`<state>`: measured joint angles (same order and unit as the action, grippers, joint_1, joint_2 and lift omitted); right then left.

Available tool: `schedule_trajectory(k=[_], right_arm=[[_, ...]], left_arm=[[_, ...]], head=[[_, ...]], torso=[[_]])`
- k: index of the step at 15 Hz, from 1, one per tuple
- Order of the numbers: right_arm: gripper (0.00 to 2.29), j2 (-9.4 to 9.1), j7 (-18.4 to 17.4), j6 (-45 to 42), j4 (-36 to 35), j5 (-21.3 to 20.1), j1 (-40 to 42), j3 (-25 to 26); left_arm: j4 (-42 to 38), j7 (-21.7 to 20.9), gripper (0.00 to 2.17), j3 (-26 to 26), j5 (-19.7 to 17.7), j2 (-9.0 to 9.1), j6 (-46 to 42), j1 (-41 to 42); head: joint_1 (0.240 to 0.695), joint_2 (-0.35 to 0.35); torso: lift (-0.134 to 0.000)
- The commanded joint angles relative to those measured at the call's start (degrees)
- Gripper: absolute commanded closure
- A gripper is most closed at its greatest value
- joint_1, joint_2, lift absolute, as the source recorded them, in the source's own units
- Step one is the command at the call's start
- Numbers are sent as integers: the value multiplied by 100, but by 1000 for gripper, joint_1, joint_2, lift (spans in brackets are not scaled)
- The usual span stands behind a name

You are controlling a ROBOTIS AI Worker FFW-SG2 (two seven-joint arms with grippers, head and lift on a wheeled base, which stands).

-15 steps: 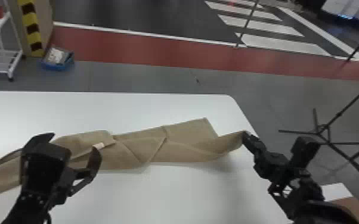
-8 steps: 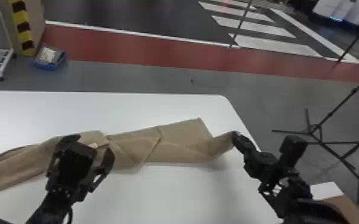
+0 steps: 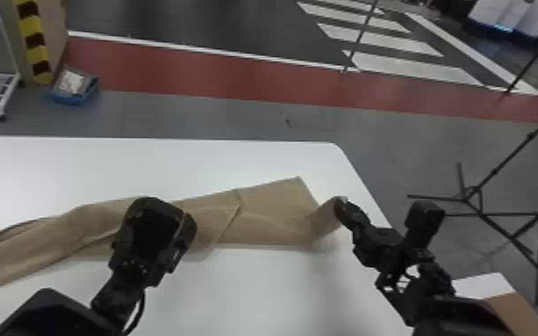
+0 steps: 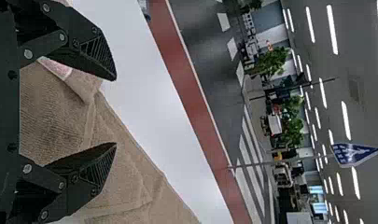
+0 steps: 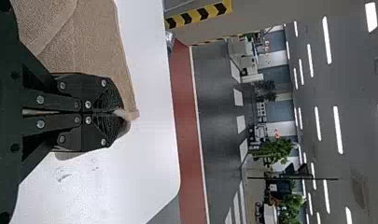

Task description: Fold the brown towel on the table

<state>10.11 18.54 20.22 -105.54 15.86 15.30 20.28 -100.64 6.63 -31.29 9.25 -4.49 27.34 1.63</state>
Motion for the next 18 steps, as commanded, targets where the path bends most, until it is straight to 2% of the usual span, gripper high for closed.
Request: schedule_trajectory(k=[1, 2, 10, 18], right_arm=[[1565, 17, 0, -4, 25, -13, 0, -24], [1565, 17, 0, -4, 34, -4, 0, -24], [1565, 44, 9, -74, 289, -30, -114, -95], [1565, 70, 0, -92, 438, 5, -229, -103]], left_arm=[[264, 5, 529, -18, 33, 168, 4, -181], [369, 14, 599, -18, 24, 194, 4, -242], [624, -57, 599, 237, 15, 115, 57, -260], [765, -48, 603, 299, 50, 124, -13, -269]], head=[[695, -350], [695, -350], [695, -350], [695, -350]], torso=[[-110], [-110], [-110], [-110]])
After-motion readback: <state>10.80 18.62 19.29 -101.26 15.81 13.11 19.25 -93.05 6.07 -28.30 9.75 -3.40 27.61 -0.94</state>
